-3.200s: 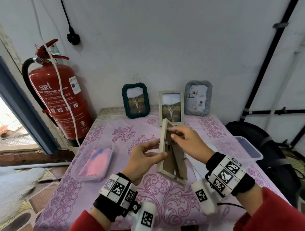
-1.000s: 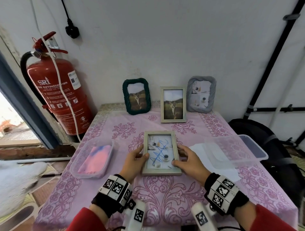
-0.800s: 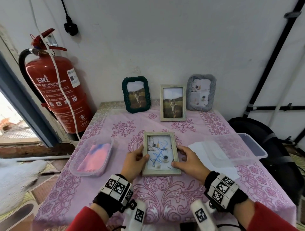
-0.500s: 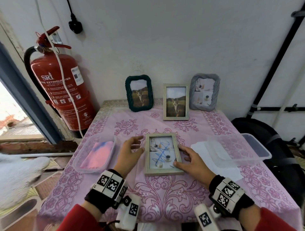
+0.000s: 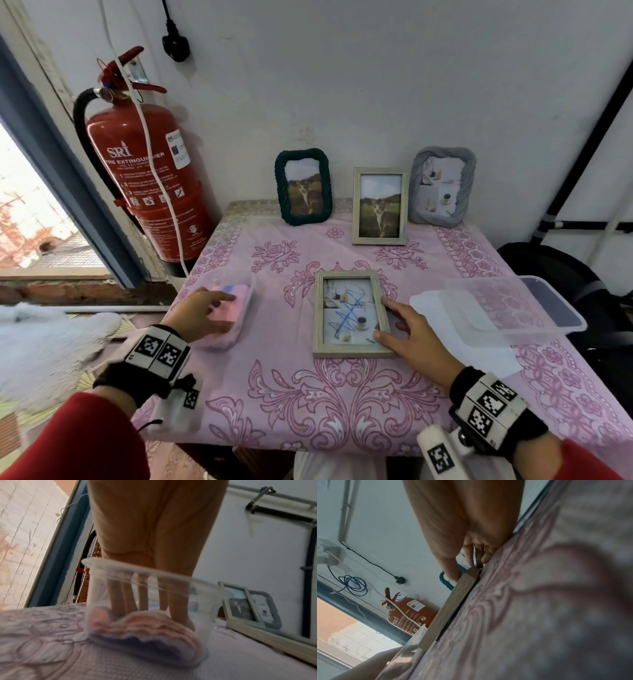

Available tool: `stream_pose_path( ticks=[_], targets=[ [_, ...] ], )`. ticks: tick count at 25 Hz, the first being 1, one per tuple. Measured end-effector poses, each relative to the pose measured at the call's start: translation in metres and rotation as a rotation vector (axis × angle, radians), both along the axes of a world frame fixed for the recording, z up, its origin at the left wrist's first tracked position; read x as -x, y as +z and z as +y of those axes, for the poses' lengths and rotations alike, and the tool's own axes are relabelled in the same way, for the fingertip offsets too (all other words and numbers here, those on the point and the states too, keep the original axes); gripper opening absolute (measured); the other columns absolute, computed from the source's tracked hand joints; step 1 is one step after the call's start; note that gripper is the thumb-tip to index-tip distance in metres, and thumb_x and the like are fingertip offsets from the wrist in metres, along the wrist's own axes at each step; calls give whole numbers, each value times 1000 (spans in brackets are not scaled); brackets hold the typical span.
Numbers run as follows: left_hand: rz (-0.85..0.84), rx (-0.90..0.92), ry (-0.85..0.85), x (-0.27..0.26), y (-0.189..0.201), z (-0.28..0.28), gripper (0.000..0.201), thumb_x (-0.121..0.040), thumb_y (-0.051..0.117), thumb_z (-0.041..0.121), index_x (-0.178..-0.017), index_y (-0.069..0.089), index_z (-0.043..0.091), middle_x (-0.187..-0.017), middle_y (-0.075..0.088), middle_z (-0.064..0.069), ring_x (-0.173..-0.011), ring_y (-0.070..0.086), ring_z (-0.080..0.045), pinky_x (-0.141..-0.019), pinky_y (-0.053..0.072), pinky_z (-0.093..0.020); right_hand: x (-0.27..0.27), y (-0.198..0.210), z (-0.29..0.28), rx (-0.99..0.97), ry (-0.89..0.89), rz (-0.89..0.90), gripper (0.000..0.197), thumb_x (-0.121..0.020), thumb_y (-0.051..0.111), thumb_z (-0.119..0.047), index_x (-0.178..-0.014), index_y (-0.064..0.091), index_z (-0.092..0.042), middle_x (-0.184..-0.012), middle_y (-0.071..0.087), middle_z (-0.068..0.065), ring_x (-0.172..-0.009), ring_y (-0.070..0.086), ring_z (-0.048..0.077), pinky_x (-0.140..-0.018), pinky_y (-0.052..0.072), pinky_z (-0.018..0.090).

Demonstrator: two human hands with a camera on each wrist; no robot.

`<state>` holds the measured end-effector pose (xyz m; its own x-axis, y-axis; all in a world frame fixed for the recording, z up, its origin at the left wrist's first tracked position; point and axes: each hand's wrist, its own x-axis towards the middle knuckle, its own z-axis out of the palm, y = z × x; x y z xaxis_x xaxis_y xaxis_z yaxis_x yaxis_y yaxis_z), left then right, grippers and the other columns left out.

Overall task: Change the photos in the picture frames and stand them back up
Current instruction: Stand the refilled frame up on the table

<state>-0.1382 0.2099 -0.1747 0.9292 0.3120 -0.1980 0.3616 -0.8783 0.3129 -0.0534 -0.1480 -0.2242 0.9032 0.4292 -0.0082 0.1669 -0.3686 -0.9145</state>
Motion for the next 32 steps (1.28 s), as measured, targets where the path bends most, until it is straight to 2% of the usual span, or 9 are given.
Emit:
stream_pose_path(
  ticks=[5, 9, 13, 16, 18, 20, 23, 28, 32],
  targets=[
    [-56, -105, -5, -3, -2, -2, 43, -79, 68, 26, -121, 59, 28, -105, 58, -1, -88, 52, -12, -77, 35, -21, 1, 0, 0, -5, 5, -8, 64, -85, 66, -12, -142, 36, -11, -139, 43, 7, -133, 35, 21, -113, 32, 34],
    [-170, -29, 89, 3, 5, -3, 33, -81, 63, 19, -113, 66, 23, -98, 67, -1, -84, 59, -15, -75, 43, -23, 1, 0, -1, -9, 9, -9, 63, -86, 65, -12, -142, 36, -10, -139, 43, 7, -133, 36, 19, -112, 32, 30],
    [-389, 44, 97, 3, 28, -14, 37, -79, 67, 12, -116, 65, 16, -92, 67, -1, -74, 64, -15, -62, 47, -23, 2, 0, -1, -10, 12, -10, 63, -86, 64, -12, -142, 36, -11, -138, 43, 7, -132, 37, 19, -112, 32, 30],
    [-611, -33, 14, -2, 50, -39, 41, -78, 70, 12, -118, 63, 14, -99, 59, -1, -78, 58, -13, -72, 43, -22, 2, 0, -1, -19, 10, -5, 63, -86, 65, -12, -142, 36, -11, -138, 43, 6, -133, 36, 19, -114, 31, 32],
    [-672, -20, -62, -9, 59, -61, 41, -78, 70, 13, -118, 62, 15, -99, 55, 2, -79, 55, -10, -72, 39, -15, 1, 0, -1, -23, 8, 7, 63, -86, 65, -13, -142, 36, -12, -138, 43, 6, -133, 36, 19, -114, 31, 33],
    [-645, 39, -115, -17, 60, -85, 42, -78, 70, 15, -119, 61, 16, -100, 53, 2, -81, 56, -10, -69, 41, -12, 2, 0, -1, -29, 12, 16, 62, -86, 64, -13, -142, 36, -13, -138, 42, 5, -132, 36, 17, -113, 30, 28],
    [-531, 100, -185, -37, 47, -120, 43, -81, 67, 17, -123, 59, 13, -104, 52, -2, -85, 57, -14, -77, 48, -21, 2, 0, -2, -29, 5, 22, 62, -87, 64, -12, -142, 36, -12, -137, 42, 4, -130, 38, 15, -106, 31, 19],
    [-353, 104, -311, -68, 18, -170, 46, -82, 63, 20, -126, 56, 12, -110, 51, -6, -88, 50, -13, -81, 38, -17, 2, 0, -1, -30, -4, 28, 61, -87, 64, -11, -141, 37, -11, -136, 42, 7, -129, 38, 16, -106, 30, 18],
    [-105, 43, -380, -76, -4, -186, 51, -87, 59, 32, -133, 50, 12, -123, 48, -14, -115, 48, -26, -99, 36, -29, 1, 0, -2, -32, 2, 27, 59, -87, 63, -10, -141, 38, -12, -137, 43, 5, -128, 40, 14, -104, 31, 16]
  ],
)
